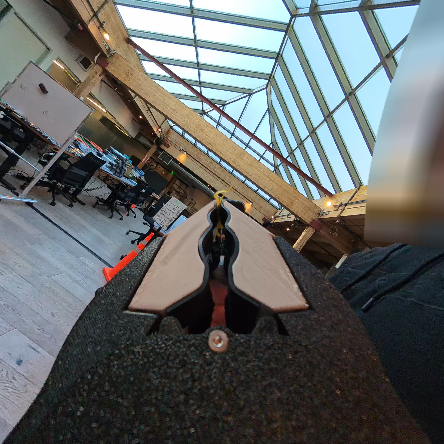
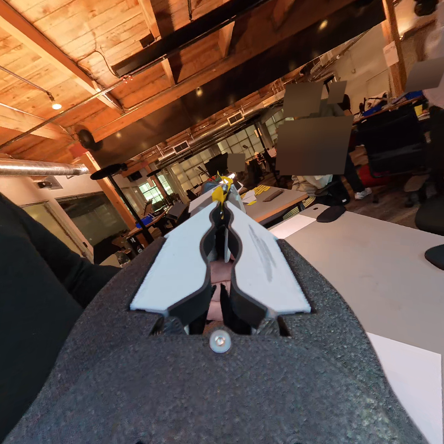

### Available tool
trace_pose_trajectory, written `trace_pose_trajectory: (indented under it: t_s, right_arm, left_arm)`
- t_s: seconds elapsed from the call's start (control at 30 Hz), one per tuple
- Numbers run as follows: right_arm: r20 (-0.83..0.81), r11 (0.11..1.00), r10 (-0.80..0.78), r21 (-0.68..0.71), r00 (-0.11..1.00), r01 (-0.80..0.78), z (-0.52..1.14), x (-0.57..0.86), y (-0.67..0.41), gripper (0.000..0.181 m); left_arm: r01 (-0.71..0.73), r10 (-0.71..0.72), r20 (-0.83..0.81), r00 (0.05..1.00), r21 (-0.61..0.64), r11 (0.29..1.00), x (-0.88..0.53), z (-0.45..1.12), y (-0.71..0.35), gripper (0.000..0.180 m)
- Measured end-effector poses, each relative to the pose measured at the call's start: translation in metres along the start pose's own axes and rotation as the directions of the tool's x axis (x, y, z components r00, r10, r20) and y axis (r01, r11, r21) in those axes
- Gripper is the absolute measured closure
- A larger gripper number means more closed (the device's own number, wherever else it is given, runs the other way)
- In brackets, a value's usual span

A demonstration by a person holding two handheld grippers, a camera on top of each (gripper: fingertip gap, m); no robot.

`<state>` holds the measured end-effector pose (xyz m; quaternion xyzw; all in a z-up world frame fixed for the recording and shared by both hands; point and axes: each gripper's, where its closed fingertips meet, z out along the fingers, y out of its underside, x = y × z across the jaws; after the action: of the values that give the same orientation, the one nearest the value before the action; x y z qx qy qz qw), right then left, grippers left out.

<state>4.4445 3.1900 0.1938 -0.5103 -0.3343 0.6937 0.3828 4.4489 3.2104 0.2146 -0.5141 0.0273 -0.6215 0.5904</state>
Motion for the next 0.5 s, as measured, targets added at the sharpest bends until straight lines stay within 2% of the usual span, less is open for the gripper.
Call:
trace_pose_trajectory:
  t_s: [0.13, 0.2, 0.27, 0.4, 0.43, 0.5]
  right_arm:
    - [-0.009, 0.999, -0.04, -0.011, 0.999, 0.04, 0.015, -0.001, 0.004, 0.181]
    - [-0.044, 0.999, -0.053, -0.001, 0.998, 0.053, 0.016, 0.004, 0.0, 0.181]
    - [-0.024, 0.998, -0.064, -0.014, 0.998, 0.063, 0.02, 0.001, 0.002, 0.181]
    - [-0.052, 0.995, -0.094, -0.019, 0.994, 0.093, 0.026, 0.0, -0.001, 0.181]
    - [-0.054, 0.994, -0.112, -0.024, 0.992, 0.111, 0.027, 0.0, -0.001, 0.181]
    - [-0.062, 0.995, -0.102, -0.028, 0.993, 0.1, 0.029, 0.0, -0.001, 0.181]
  left_arm:
    - [0.017, -0.017, -0.009, 1.0, 0.006, 1.0, 0.002, -0.013, -0.014, 0.18]
    - [0.052, -0.051, -0.023, 0.998, 0.071, 0.996, 0.002, -0.022, -0.029, 0.18]
    - [0.012, -0.012, -0.027, 1.0, 0.028, 1.0, 0.002, -0.025, -0.03, 0.179]
    - [0.048, -0.047, -0.047, 0.998, 0.024, 0.999, 0.001, -0.026, -0.037, 0.172]
    - [0.041, -0.04, -0.058, 0.998, 0.018, 0.999, 0.002, -0.026, -0.036, 0.18]
    - [0.045, -0.043, -0.051, 0.998, 0.037, 0.998, 0.001, -0.026, -0.038, 0.18]
